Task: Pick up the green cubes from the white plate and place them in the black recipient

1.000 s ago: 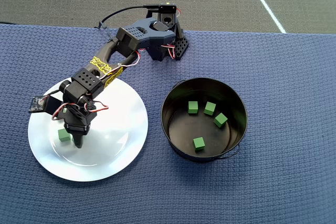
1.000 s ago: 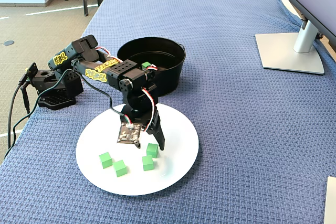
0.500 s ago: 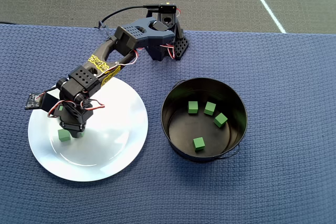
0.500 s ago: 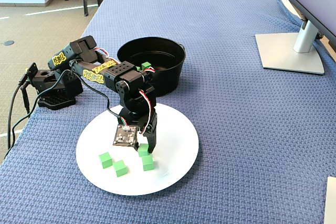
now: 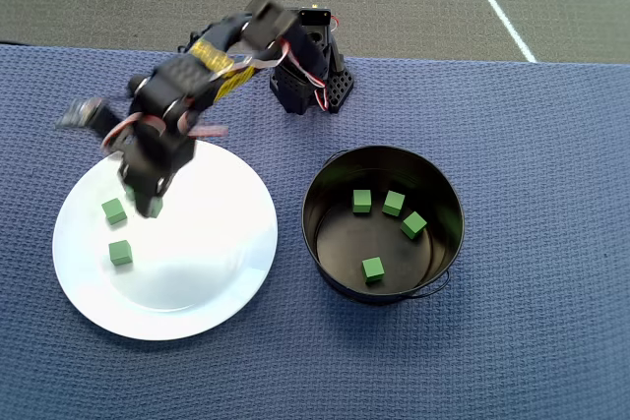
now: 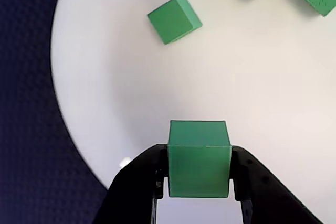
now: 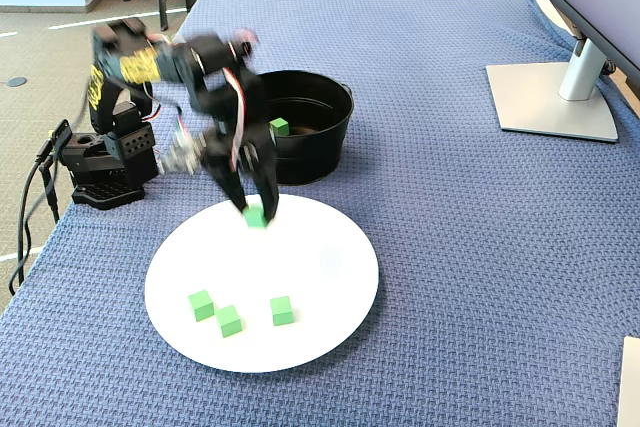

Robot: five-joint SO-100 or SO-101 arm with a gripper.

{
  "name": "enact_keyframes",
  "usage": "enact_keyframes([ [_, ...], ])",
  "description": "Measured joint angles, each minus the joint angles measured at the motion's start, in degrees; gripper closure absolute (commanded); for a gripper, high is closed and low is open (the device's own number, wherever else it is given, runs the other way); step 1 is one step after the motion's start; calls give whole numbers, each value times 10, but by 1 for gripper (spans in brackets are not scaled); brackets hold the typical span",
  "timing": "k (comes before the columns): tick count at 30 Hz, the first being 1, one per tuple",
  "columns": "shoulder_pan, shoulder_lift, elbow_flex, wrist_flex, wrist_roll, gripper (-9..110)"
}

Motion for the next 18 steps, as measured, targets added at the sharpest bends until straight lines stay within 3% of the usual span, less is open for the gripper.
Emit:
enact_keyframes([
  [4,-73,159,120,-16,50,102],
  [9,-247,290,184,-16,117,102],
  [14,-434,296,217,-22,179,102],
  [18,-523,242,247,-57,222,102],
])
